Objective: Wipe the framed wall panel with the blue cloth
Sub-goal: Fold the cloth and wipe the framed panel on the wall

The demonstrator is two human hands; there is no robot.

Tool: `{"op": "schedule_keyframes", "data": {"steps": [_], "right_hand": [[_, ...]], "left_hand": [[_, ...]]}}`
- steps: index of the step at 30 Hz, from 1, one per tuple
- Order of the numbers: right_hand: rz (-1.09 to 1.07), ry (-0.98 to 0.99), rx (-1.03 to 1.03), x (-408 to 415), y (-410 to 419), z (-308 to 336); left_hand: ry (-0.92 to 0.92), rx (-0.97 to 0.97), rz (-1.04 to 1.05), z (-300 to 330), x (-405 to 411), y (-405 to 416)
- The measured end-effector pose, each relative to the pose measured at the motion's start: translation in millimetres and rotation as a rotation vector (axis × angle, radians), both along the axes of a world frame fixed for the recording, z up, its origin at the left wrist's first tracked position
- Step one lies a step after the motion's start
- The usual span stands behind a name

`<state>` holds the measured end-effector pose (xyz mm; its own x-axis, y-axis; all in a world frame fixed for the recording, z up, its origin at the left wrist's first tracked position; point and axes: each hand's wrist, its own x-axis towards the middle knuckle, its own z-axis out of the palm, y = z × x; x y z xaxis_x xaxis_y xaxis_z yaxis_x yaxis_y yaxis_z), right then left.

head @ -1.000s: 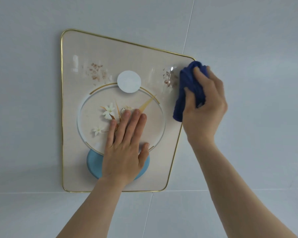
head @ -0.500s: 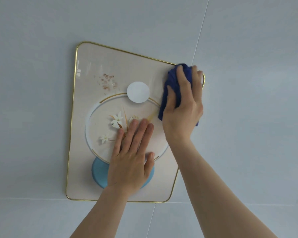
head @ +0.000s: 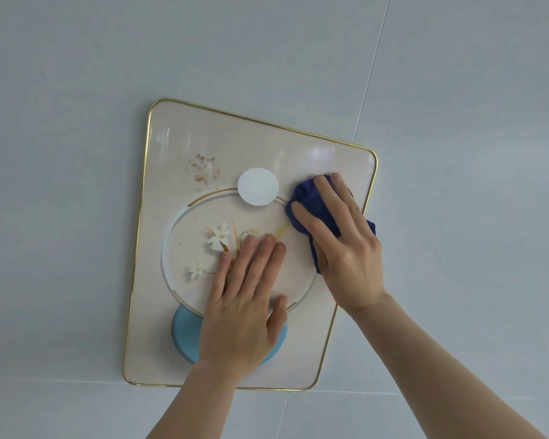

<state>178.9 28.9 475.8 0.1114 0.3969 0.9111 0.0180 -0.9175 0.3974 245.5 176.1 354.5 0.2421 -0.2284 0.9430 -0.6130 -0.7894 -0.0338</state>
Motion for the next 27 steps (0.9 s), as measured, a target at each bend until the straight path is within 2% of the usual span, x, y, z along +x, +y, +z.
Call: {"op": "schedule_keyframes", "data": {"steps": [4,9,11,14,17,22,27], "right_hand": [[-0.034,0.040,-0.005,-15.0,-3.9,3.6],[0.039,-0.120,0.559,-12.3,11.6,37.2],[0.063,-0.152,0.636,-4.8,22.5,43.5],[0.096,-0.152,0.618,2.6,30.0,36.8],[0.070,-0.136,0.507,3.6,24.1,30.8],[0.067,0.059,0.217,1.2,9.4,-14.7],[0.056,0.150,0.105,-10.6,2.3,-55.2]], "left_hand": [[0.005,0.004,-0.010,0.3,0.4,1.4],[0.001,-0.005,-0.020,-0.8,-0.1,-0.1],[0.009,-0.010,-0.023,-1.0,0.5,-0.6],[0.008,-0.005,-0.022,-1.9,-0.2,-0.3],[0.010,0.001,-0.025,-1.3,-0.9,-0.8],[0.003,-0.007,-0.024,-0.8,-1.4,-0.1],[-0.004,0.010,-0.013,0.3,-2.9,2.9]]}}
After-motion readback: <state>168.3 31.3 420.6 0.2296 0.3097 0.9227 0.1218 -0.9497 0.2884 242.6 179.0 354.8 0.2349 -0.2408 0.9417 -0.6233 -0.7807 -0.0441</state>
